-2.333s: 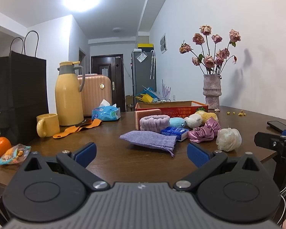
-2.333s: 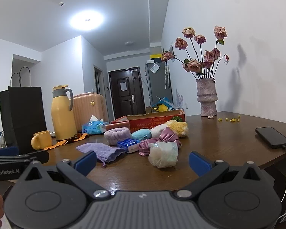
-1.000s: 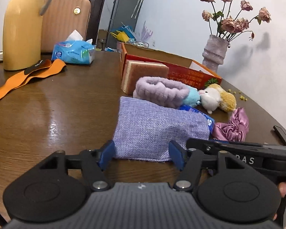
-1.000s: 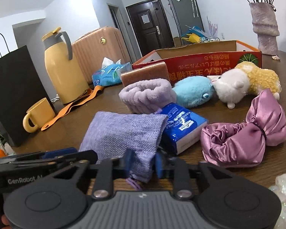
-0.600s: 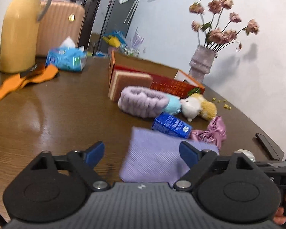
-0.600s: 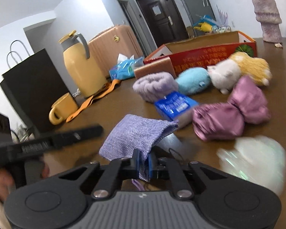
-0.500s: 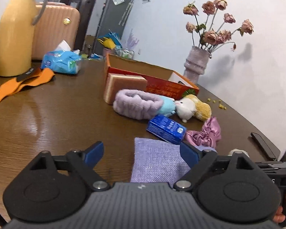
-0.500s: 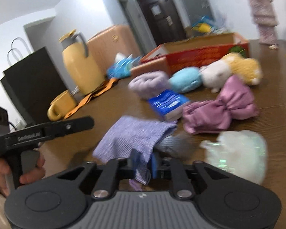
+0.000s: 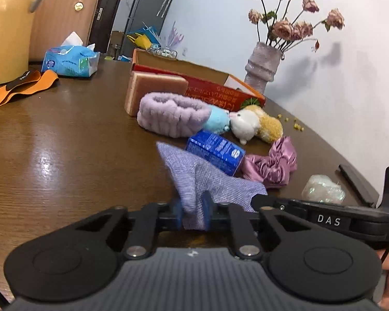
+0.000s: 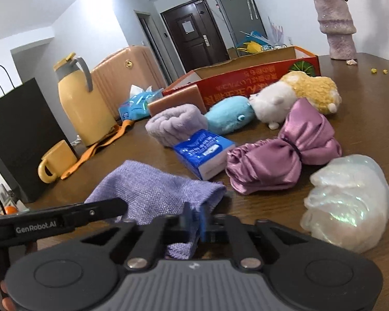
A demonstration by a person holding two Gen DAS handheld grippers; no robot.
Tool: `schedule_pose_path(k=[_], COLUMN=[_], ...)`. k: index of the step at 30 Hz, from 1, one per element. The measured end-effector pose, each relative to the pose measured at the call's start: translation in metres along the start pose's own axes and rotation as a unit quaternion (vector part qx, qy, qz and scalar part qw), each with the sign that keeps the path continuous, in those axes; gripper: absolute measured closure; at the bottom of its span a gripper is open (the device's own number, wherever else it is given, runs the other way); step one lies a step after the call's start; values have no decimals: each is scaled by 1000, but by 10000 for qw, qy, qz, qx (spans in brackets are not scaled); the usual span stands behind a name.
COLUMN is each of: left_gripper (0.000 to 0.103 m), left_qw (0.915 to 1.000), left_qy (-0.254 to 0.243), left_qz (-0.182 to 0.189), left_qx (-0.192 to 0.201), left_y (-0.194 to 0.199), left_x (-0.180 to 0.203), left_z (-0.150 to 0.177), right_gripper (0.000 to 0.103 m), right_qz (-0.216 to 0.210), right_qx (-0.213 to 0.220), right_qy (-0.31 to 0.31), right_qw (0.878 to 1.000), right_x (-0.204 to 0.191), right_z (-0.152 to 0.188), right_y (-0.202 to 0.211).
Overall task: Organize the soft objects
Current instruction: 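Carry the pouch into the cardboard box and open the right tool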
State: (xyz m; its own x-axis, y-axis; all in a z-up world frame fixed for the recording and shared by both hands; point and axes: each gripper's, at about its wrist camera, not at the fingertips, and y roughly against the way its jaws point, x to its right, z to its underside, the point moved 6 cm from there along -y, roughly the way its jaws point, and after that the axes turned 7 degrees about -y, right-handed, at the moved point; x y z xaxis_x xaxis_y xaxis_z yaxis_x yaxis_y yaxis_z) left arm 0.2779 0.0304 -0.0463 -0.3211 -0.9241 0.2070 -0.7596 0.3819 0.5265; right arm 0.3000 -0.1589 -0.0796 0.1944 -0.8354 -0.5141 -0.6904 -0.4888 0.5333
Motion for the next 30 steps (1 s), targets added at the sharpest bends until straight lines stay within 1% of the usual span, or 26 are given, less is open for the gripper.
schedule_pose_path(k=[2,4,6,7,9,11,12,13,14,15,16,17,18,19,20,21,22,23,24,25,26,27,28,29,30], left_gripper=[95,95,95,95,95,95,95,95,95,96,95,95,95,95,92,84,80,69,59,59,56,50,48,45,44], left_qw=[9998,9990,9969,9960,9944,9932,9937,9950,9964,9974,9976,9978,9984,9994,9999,9998,9989,9966,9953,9953,9961,9972,9976,9974,9970], left_qy=[62,79,-24,-52,-122,-337,-351,-334,-230,-40,126,245,340,225,91,-24,-66,-15,-12,20,58,24,-34,-114,-194], left_qz=[107,280,473,533,635,614,545,468,365,266,240,224,140,79,-11,-158,-402,-766,-919,-927,-848,-714,-664,-703,-748], left_qx=[145,353,631,709,832,928,917,823,725,670,630,580,424,251,62,-130,-247,-298,-313,-285,-251,-241,-203,-105,-27], left_y=[8,14,15,12,-4,-34,-50,-73,-96,-114,-138,-156,-179,-198,-221,-242,-252,-263,-266,-267,-265,-261,-256,-248,-240], left_x=[1,4,5,4,1,-4,-8,-16,-25,-34,-44,-52,-59,-64,-70,-76,-83,-92,-98,-102,-104,-104,-104,-104,-104], left_z=[-11,-32,-69,-87,-130,-175,-191,-211,-227,-238,-251,-258,-265,-269,-272,-273,-271,-271,-269,-268,-268,-268,-269,-271,-273], right_gripper=[101,101,101,101,101,101,101,102,102,102,102,101,102,102,102,102,101,101,100,93,87,85,82,74,72], right_qz=[-124,-300,-379,-414,-465,-352,-261,-225,-161,-62,68,235,383,591,731,910,1074,1124,1184,1257,1327,1346,1325,1293,1259], right_qx=[60,247,488,560,667,749,708,633,535,401,349,209,108,44,-58,-131,-217,-345,-628,-823,-899,-907,-864,-810,-742], right_qy=[25,151,448,525,627,840,923,907,856,936,958,1008,1091,1078,1121,1125,995,968,882,752,724,779,824,797,729], right_qw=[9999,9991,9971,9962,9947,9930,9929,9936,9948,9948,9948,9944,9932,9924,9910,9894,9890,9883,9870,9858,9844,9837,9840,9851,9866], right_x=[-4,-15,-27,-29,-31,-30,-30,-28,-24,-23,-21,-18,-14,-8,-5,0,8,11,16,20,22,21,20,19,19], right_z=[-6,-22,-51,-68,-114,-167,-191,-213,-237,-257,-273,-288,-299,-311,-318,-325,-332,-335,-335,-333,-331,-328,-326,-327,-329], right_y=[5,16,22,21,12,-11,-27,-45,-66,-89,-110,-136,-158,-185,-206,-228,-252,-269,-289,-303,-309,-312,-311,-308,-302])
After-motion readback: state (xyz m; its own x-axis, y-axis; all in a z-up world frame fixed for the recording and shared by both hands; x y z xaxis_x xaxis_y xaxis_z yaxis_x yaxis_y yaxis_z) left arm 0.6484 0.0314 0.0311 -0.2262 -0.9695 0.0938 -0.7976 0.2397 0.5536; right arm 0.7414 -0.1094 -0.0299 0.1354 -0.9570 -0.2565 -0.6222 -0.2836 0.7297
